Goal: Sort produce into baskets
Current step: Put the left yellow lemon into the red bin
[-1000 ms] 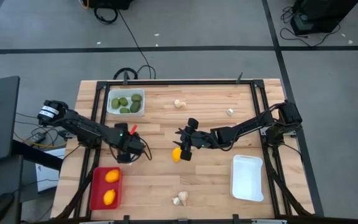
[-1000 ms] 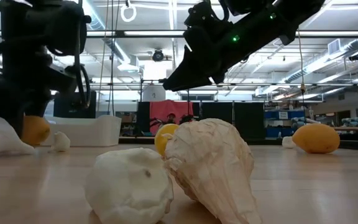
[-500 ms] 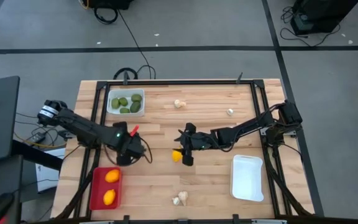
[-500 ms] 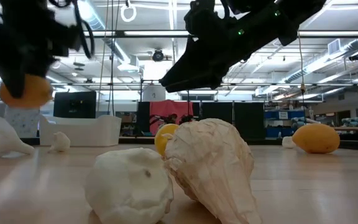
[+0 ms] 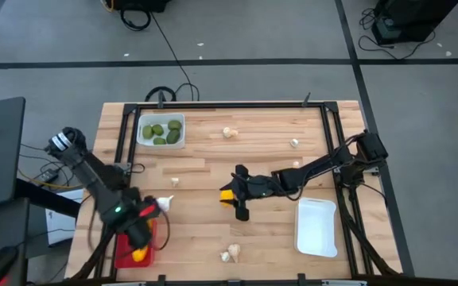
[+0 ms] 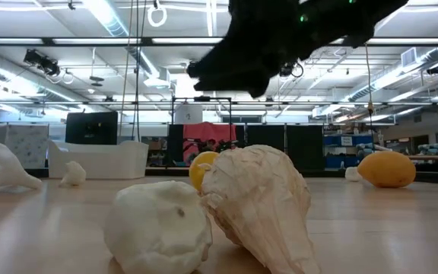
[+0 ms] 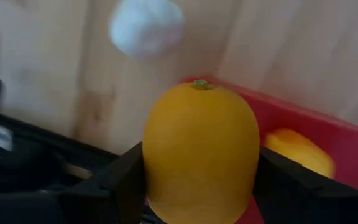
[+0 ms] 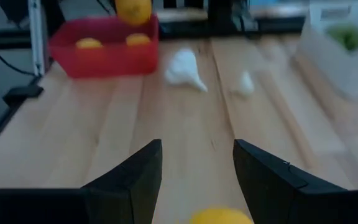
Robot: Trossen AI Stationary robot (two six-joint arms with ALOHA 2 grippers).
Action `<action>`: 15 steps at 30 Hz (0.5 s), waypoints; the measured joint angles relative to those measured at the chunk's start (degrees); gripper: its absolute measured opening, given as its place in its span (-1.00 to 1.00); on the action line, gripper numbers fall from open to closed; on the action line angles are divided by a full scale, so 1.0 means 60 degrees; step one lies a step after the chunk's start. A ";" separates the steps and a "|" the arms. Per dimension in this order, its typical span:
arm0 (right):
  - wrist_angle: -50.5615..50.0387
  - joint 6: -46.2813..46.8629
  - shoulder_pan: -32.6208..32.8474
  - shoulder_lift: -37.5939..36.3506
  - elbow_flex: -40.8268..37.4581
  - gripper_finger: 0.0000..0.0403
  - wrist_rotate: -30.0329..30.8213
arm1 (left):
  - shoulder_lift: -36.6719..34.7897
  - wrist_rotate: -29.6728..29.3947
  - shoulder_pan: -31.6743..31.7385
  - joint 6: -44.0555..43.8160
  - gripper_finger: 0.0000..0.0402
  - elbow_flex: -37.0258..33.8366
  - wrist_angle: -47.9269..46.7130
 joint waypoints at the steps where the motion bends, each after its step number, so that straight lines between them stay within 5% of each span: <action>1: 0.0210 -0.0161 0.0101 0.0000 0.0000 0.03 0.0198 | 0.0000 0.0033 -0.0276 -0.0422 0.22 0.0000 0.0146; 10: 0.0638 -0.0837 0.0352 0.0000 0.0000 0.05 0.0634 | 0.0206 -0.0685 -0.1878 -0.2875 0.24 -0.0022 0.1572; 15: 0.0078 -0.1495 0.0259 0.0000 0.0000 0.09 0.0886 | 0.0602 -0.0420 -0.1962 -0.3603 0.45 -0.0253 0.1513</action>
